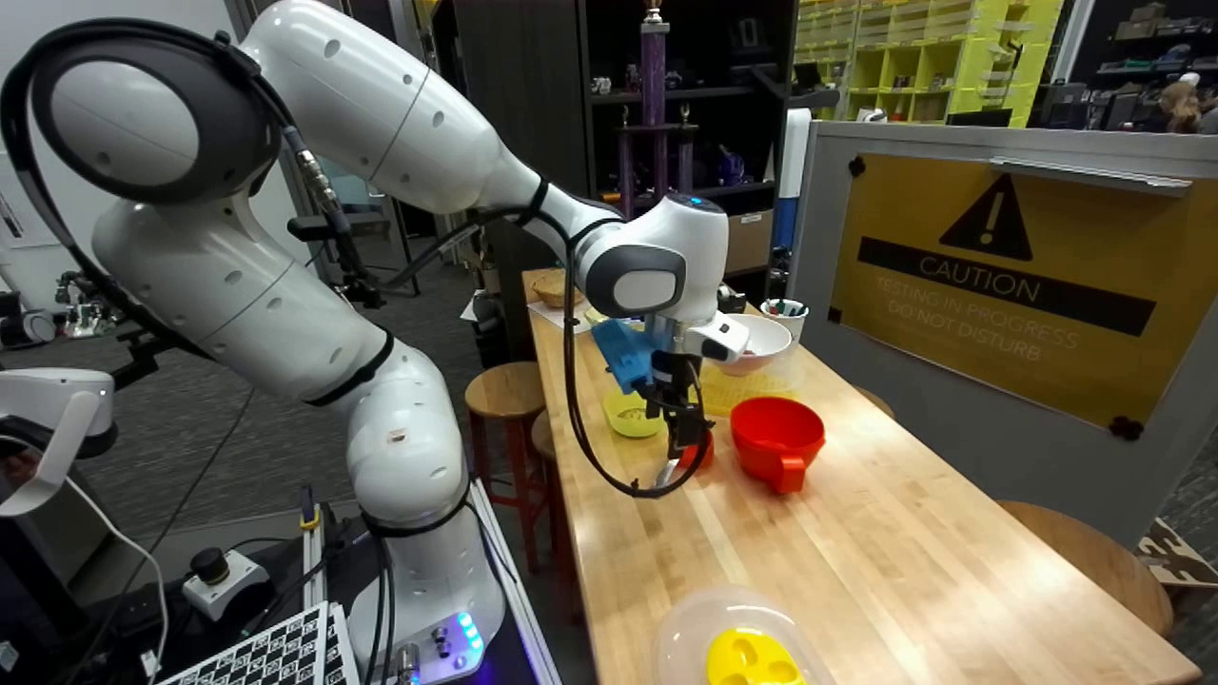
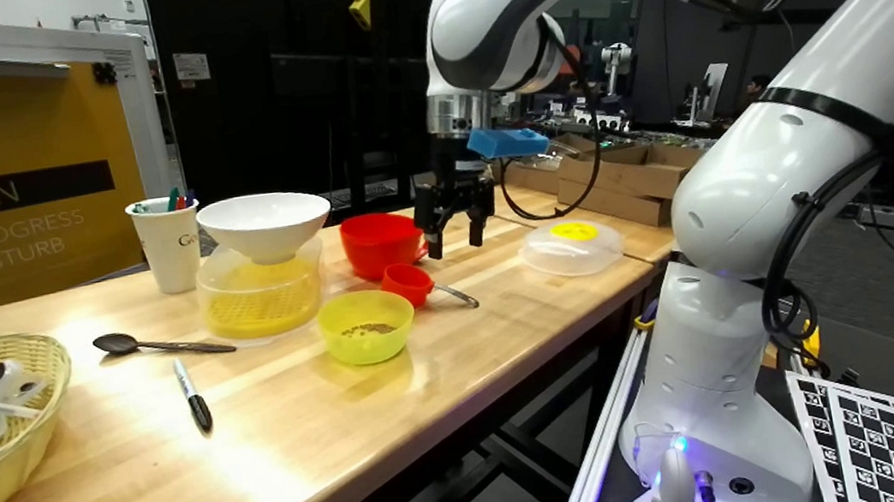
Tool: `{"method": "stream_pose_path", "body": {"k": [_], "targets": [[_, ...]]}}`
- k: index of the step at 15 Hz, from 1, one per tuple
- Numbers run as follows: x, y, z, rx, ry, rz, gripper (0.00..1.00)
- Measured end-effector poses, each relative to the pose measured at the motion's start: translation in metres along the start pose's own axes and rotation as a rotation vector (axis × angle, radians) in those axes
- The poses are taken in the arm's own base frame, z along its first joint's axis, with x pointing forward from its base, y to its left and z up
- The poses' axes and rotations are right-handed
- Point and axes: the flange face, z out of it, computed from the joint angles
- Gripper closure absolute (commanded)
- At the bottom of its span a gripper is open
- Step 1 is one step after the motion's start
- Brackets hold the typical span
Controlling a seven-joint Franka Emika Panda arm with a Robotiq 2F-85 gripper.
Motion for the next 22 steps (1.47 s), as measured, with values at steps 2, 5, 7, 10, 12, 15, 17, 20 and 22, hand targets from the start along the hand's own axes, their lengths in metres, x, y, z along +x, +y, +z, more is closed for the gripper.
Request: {"method": "stream_pose_path", "body": {"k": [2, 5, 7, 10, 12, 15, 17, 20, 22], "targets": [[0.001, 0.006, 0.003, -0.010, -0.009, -0.029, 0.00], [0.001, 0.015, 0.006, -0.025, -0.019, -0.086, 0.00], [0.002, 0.018, 0.006, -0.035, -0.022, -0.133, 0.00], [0.002, 0.021, 0.007, -0.050, -0.027, -0.222, 0.00], [0.001, 0.021, 0.007, -0.062, -0.037, -0.297, 0.00], [0.000, 0.019, 0.008, -0.070, -0.053, -0.393, 0.00], [-0.001, 0.017, 0.008, -0.070, -0.058, -0.432, 0.00], [-0.001, 0.010, 0.004, -0.075, -0.049, -0.463, 0.00], [-0.002, 0.006, 0.002, -0.076, -0.045, -0.477, 0.00]]}}
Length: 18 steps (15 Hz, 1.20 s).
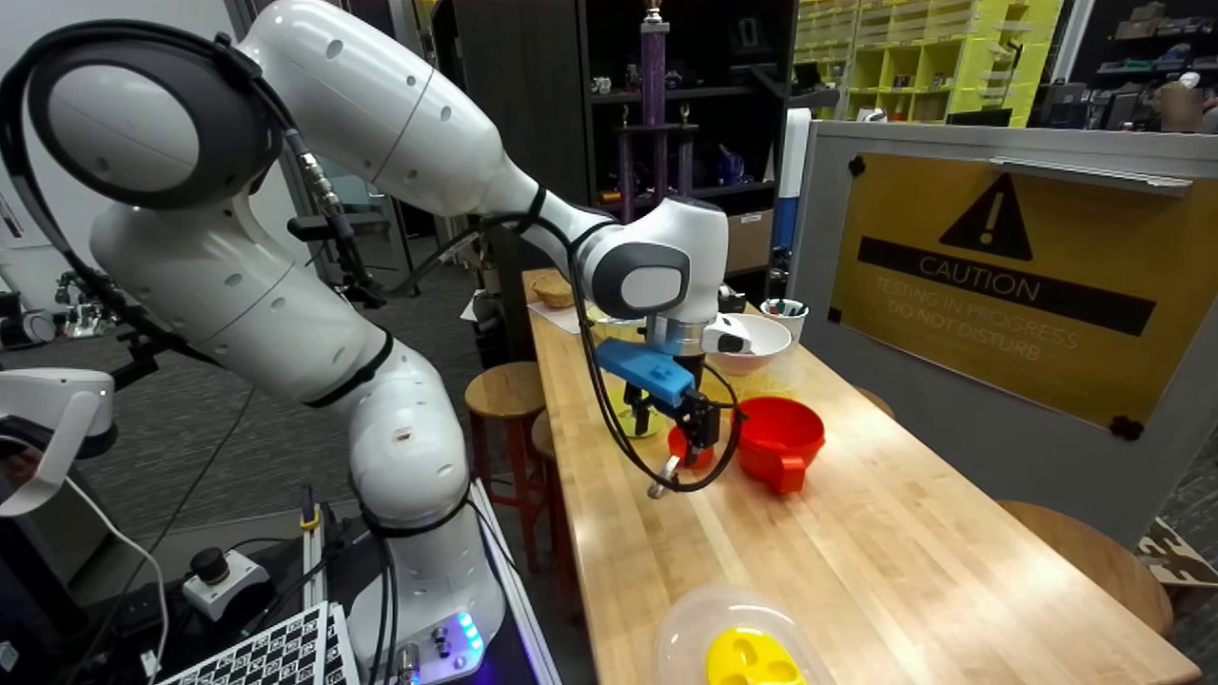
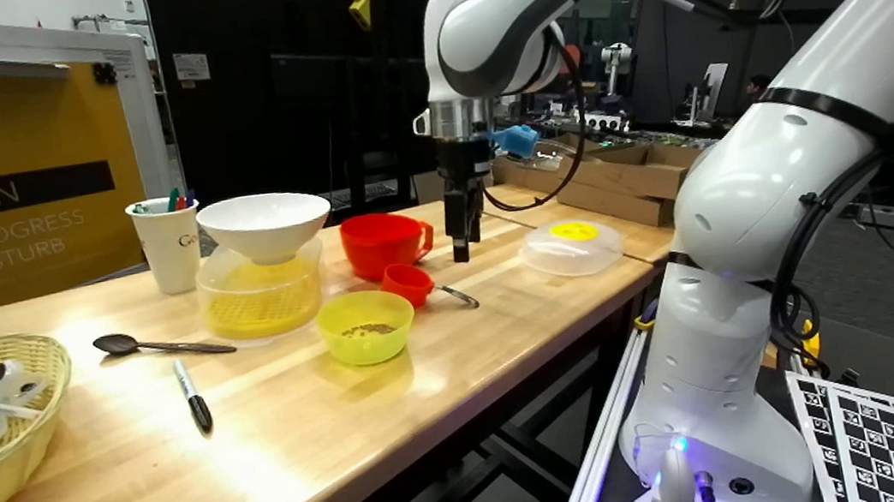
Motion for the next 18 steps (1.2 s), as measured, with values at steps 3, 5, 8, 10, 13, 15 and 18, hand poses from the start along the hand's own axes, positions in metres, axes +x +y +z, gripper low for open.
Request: {"method": "stream_pose_path", "body": {"k": [3, 5, 8, 10, 13, 15, 18], "targets": [[0.001, -0.005, -0.003, -0.001, 0.001, -0.026, 0.00], [0.001, -0.009, -0.003, 0.001, -0.006, -0.048, 0.00], [0.001, -0.014, -0.003, 0.004, -0.016, -0.095, 0.00], [0.002, -0.017, -0.002, 0.005, -0.020, -0.114, 0.00], [0.003, -0.021, -0.002, 0.005, -0.024, -0.135, 0.00], [0.004, -0.024, -0.001, 0.004, -0.026, -0.144, 0.00], [0.005, -0.027, 0.000, 0.010, -0.029, -0.145, 0.00]]}}
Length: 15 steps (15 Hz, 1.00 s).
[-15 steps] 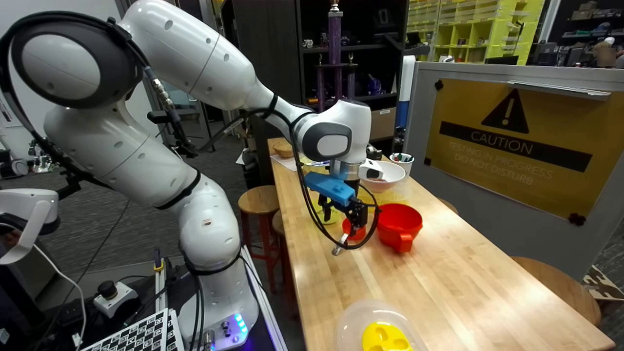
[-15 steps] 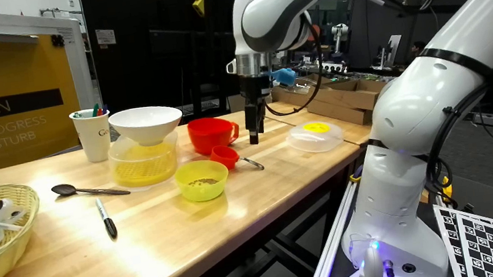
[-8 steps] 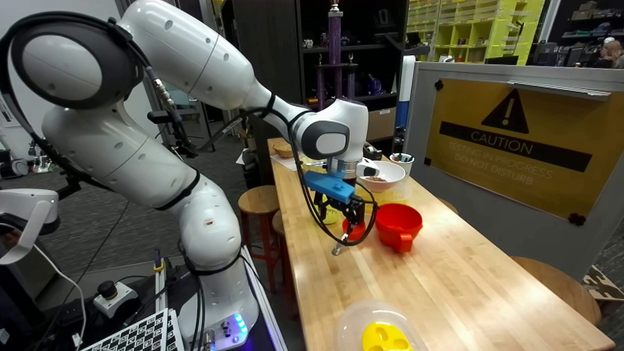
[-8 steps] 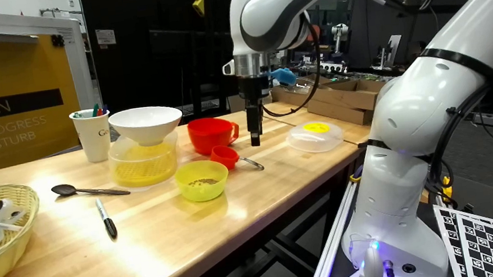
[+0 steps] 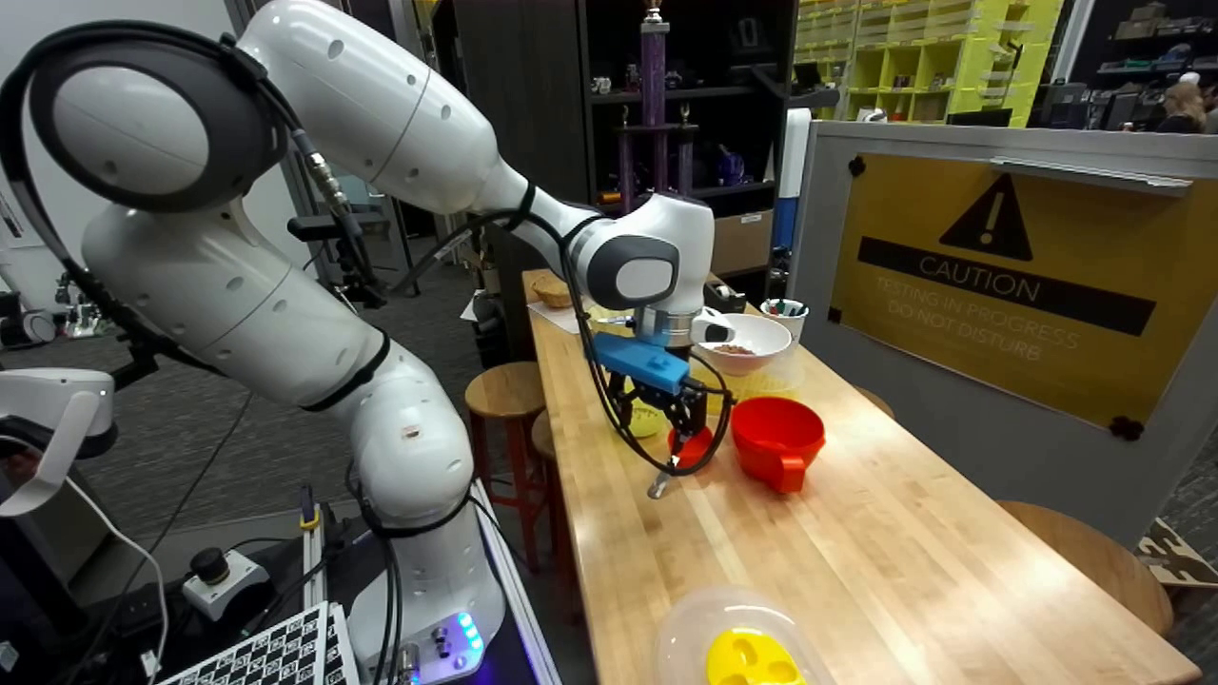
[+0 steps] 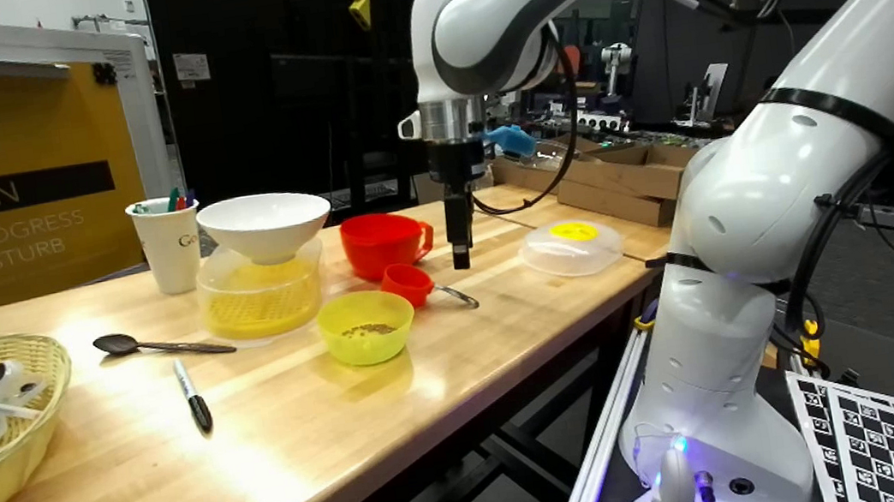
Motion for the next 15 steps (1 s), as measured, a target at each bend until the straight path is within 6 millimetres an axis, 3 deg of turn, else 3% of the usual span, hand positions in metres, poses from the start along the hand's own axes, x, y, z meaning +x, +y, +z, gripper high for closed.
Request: {"method": "stream_pose_path", "body": {"k": [15], "targets": [[0.013, 0.005, 0.014, 0.031, 0.045, 0.108, 0.00]]}}
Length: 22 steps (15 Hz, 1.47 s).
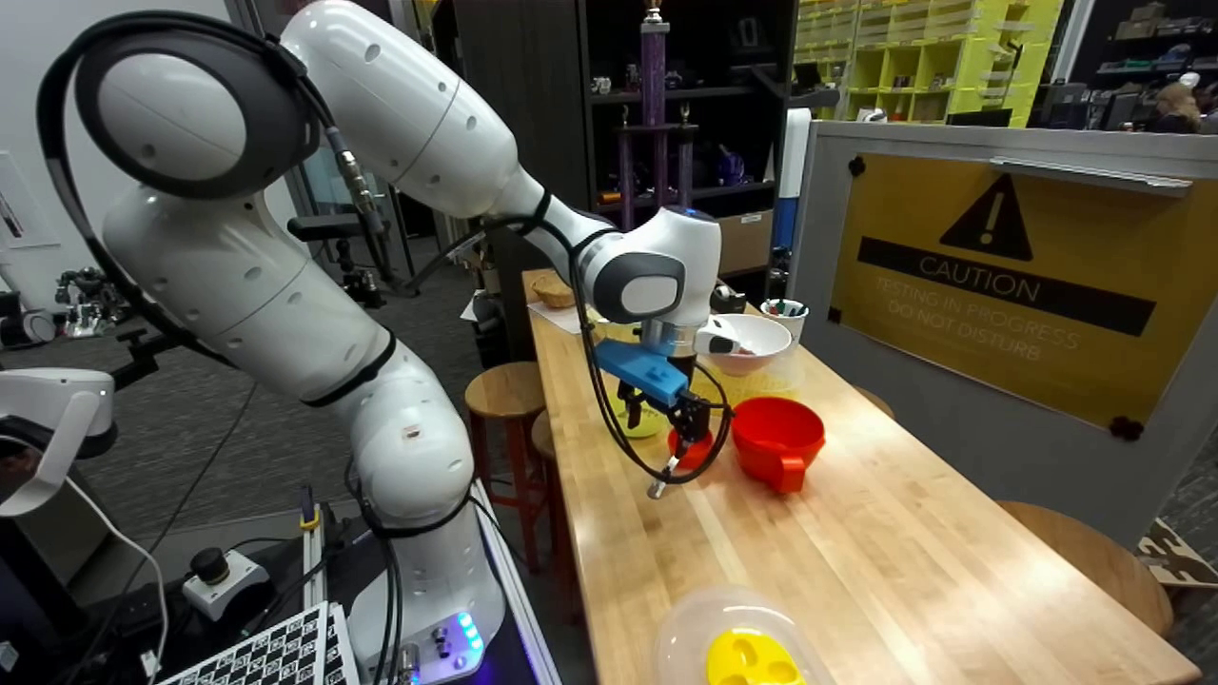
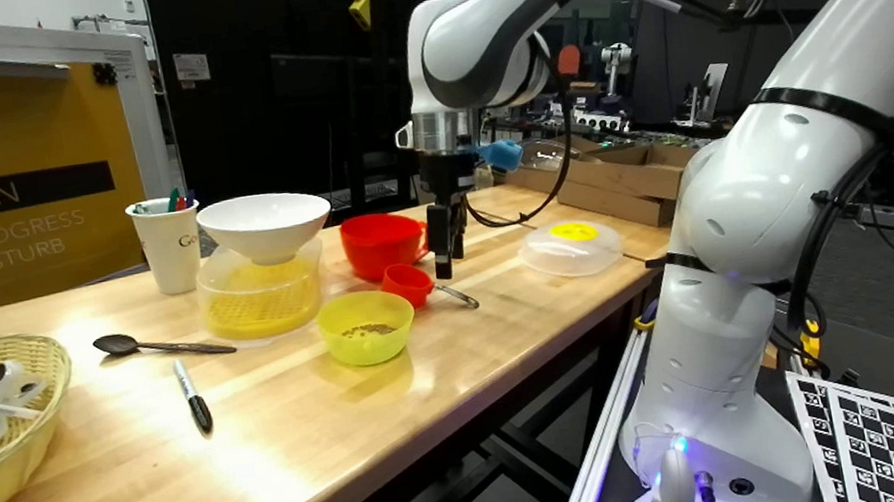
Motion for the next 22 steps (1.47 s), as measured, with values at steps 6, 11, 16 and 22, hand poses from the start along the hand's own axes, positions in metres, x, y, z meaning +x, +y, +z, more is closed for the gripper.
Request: {"method": "stream_pose_path", "body": {"k": [6, 11, 16, 22], "targets": [[-0.001, 0.026, 0.002, -0.019, 0.048, 0.023, 0.00], [-0.008, 0.059, 0.016, -0.026, 0.064, 0.008, 0.00], [-0.009, 0.069, 0.023, -0.026, 0.070, -0.025, 0.00], [-0.012, 0.075, 0.021, -0.028, 0.077, -0.027, 0.00]]}}
